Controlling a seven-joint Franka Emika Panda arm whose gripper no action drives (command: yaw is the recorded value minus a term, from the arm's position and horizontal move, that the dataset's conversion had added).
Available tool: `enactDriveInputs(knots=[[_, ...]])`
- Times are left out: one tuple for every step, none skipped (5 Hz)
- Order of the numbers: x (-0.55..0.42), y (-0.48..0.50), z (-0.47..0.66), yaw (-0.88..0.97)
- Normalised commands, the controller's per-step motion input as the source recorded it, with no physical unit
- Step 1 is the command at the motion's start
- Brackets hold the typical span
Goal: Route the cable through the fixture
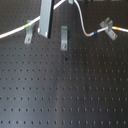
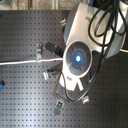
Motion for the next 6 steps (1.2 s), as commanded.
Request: enactDriveInputs(knots=[[0.002, 0.005, 0.08, 0.00], [-0.247, 0.177, 0.49, -0.19], [-0.231, 0.172, 0.46, -0.37], [-0.318, -0.062, 0.28, -0.49], [-0.255, -0.157, 0.17, -0.55], [-0.034, 0.004, 0.00, 0.00]])
